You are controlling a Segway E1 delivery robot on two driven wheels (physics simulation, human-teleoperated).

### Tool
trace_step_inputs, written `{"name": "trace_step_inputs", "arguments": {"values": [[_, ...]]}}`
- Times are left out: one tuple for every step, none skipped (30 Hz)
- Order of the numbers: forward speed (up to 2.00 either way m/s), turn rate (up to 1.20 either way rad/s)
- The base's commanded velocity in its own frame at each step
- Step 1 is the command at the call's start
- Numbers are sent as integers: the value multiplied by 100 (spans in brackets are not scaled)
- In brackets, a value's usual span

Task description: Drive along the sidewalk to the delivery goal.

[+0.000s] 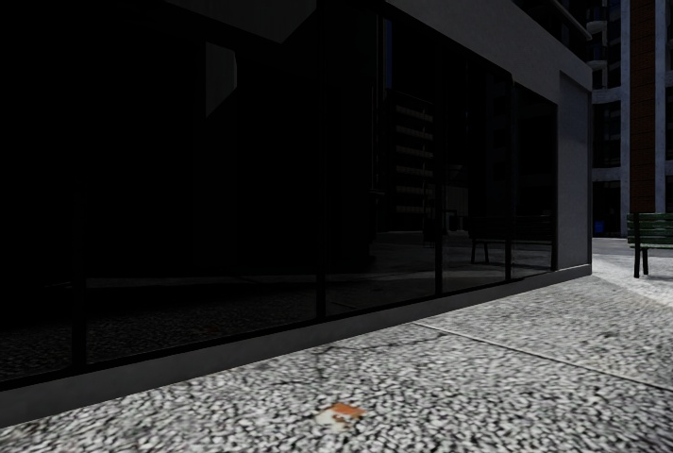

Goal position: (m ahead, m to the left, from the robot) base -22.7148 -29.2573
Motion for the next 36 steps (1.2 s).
{"name": "trace_step_inputs", "arguments": {"values": [[0, 0], [0, 0], [0, 0], [0, 0], [0, 0], [0, 0], [0, 0], [0, 0], [0, 0], [0, 0], [0, 0], [0, 0], [0, 0], [0, 0], [0, 0], [0, 0], [0, 0], [0, 0], [0, 0], [0, 0], [0, 0], [0, 0], [0, 0], [0, 0], [0, 0], [0, 0], [0, 0], [0, 0], [0, 0], [0, 0], [7, 0], [32, 0], [50, 0], [64, -4], [64, -4], [80, -23]]}}
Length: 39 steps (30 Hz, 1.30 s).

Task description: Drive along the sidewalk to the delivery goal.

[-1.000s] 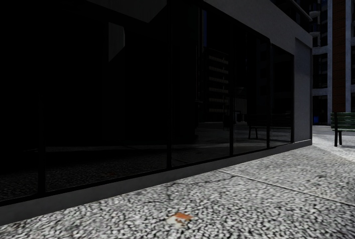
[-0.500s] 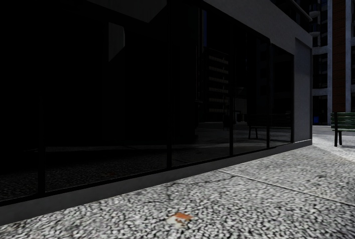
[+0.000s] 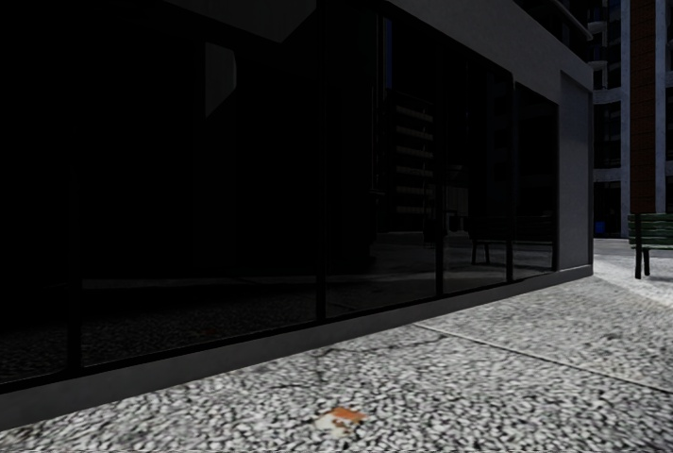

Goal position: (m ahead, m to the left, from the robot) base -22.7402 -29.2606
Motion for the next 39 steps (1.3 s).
{"name": "trace_step_inputs", "arguments": {"values": [[87, -35], [90, -38], [91, -39], [92, -39], [92, -39], [95, -39], [98, -39], [99, -39], [99, -39], [99, -39], [100, -44], [100, -49], [100, -50], [100, -50], [101, -50], [101, -50], [101, -50], [101, -50], [101, -51], [101, -56], [101, -62], [101, -62], [101, -65], [101, -66], [101, -67], [101, -67], [101, -68], [101, -68], [103, -70], [104, -77], [108, -81], [110, -82], [111, -82], [111, -82], [111, -82], [112, -82], [115, -82], [120, -82], [125, -82]]}}
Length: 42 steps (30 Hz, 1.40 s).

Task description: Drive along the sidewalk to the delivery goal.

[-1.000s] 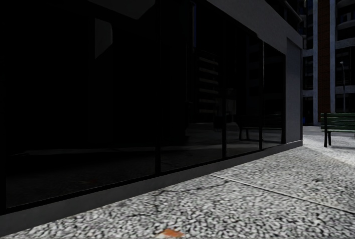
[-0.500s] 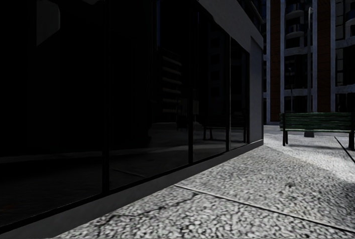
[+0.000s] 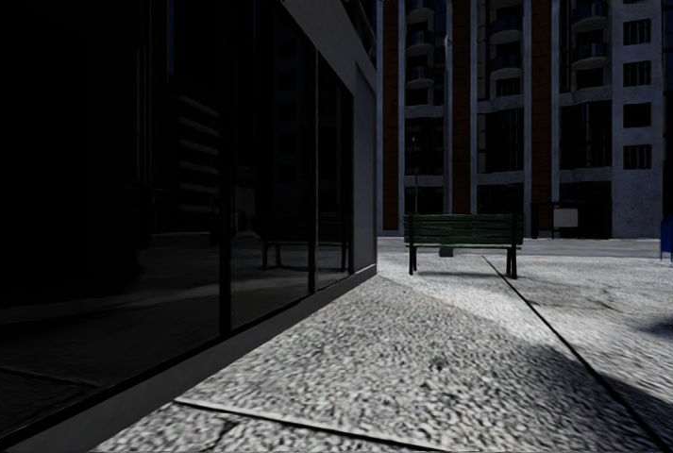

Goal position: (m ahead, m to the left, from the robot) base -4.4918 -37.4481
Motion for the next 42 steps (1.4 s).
{"name": "trace_step_inputs", "arguments": {"values": [[127, -82], [127, -82], [128, -82], [128, -82], [128, -82], [128, -82], [129, -82], [129, -82], [129, -82], [129, -82], [129, -82], [129, -82], [141, -82], [200, -82], [200, -82], [200, -82], [200, -82], [200, -82], [200, -82], [200, -82], [200, -82], [200, -82], [200, -82], [200, -82], [200, -82], [200, -82], [200, -82], [200, -82], [200, -76], [200, 0], [200, 0], [200, 0], [200, 0], [200, 0], [200, 0], [200, 0], [200, 0], [200, 0], [200, 0], [200, 0], [200, 0], [200, 0]]}}
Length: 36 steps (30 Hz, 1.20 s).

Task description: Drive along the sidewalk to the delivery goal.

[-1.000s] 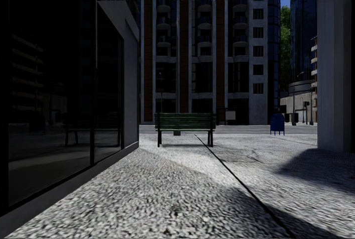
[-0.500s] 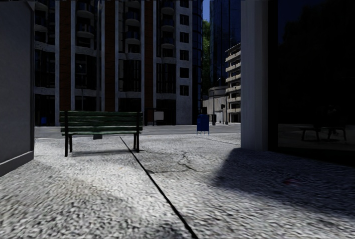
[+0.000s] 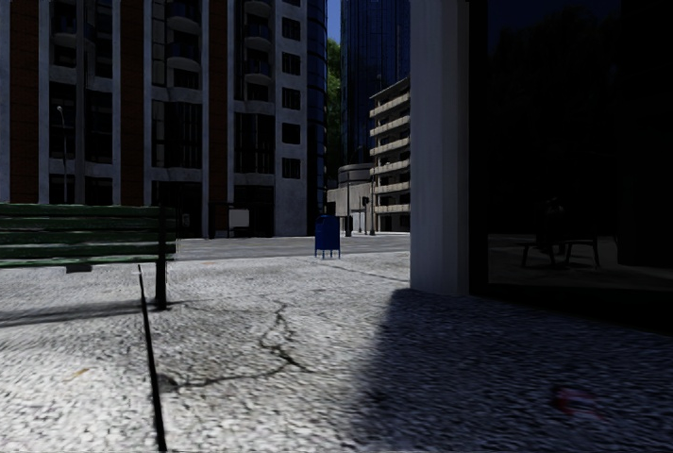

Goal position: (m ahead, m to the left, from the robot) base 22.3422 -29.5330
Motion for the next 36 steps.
{"name": "trace_step_inputs", "arguments": {"values": [[200, 0], [200, 0], [200, 0], [200, 0], [200, 5], [200, 8], [200, 8], [200, 8], [200, 9], [200, 9], [200, 18], [200, 18], [200, 24], [200, 25], [200, 25], [200, 26], [200, 26], [200, 26], [200, 27], [200, 29], [200, 30], [200, 32], [200, 32], [200, 33], [200, 33], [200, 33], [200, 0], [200, 0], [200, 0], [200, 0], [200, 0], [200, 0], [200, 0], [200, 0], [200, 0], [200, 0]]}}
